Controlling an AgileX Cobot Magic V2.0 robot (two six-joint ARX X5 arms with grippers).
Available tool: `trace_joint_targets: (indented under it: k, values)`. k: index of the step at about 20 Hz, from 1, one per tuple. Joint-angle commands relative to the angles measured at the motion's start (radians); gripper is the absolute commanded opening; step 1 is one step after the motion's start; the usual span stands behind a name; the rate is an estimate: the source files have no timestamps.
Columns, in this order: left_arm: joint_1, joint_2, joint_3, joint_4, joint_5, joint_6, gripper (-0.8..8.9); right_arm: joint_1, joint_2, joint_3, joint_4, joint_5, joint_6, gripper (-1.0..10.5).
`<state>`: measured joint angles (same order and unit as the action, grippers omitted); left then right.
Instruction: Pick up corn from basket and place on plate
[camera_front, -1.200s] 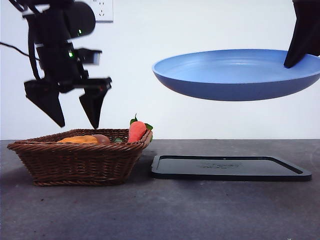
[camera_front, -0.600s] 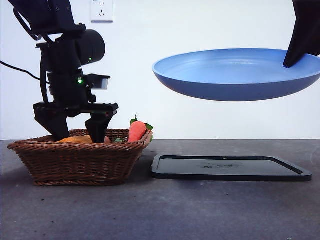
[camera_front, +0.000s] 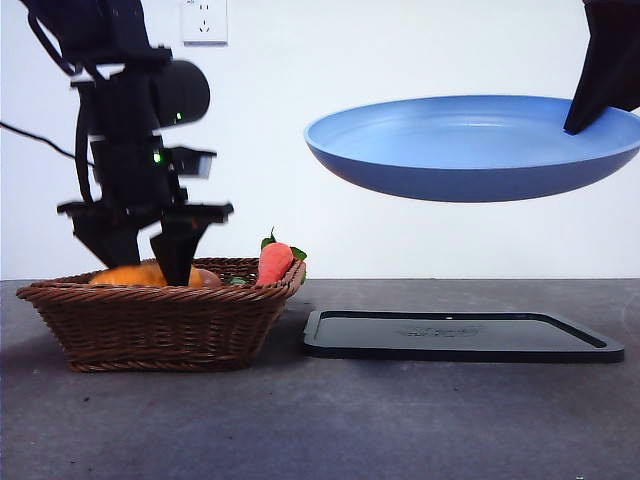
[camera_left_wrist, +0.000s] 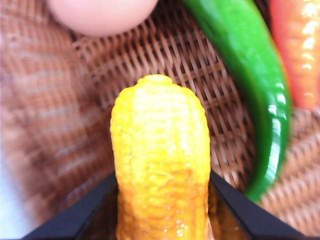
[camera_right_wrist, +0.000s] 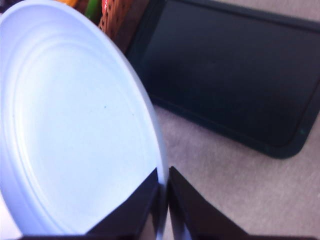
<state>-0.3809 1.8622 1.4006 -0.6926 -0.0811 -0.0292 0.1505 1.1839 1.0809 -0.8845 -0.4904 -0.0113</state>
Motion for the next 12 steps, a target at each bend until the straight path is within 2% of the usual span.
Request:
trace_joint_targets:
  k: [1, 3, 6, 8, 12]
  values:
    - [-0.006, -0.058, 0.076, -0.048, -0.006, -0.017, 1.25, 0.002, 0.01, 0.021, 0.024, -0.006, 0.005, 0.0]
    - [-0.014, -0.143, 0.118, -0.064, 0.033, -0.041, 1.25, 0.003, 0.037, 0.02, 0.029, -0.006, 0.016, 0.0]
    - [-0.062, -0.271, 0.132, -0.015, 0.223, -0.097, 1.26, 0.01, 0.144, 0.02, 0.095, -0.01, 0.091, 0.0]
    - [-0.123, -0.292, 0.132, -0.01, 0.334, -0.104, 1.26, 0.012, 0.22, 0.02, 0.147, -0.064, 0.135, 0.0]
    - [-0.265, -0.244, 0.132, 0.014, 0.347, -0.09, 1.26, 0.029, 0.31, 0.02, 0.206, -0.12, 0.183, 0.0]
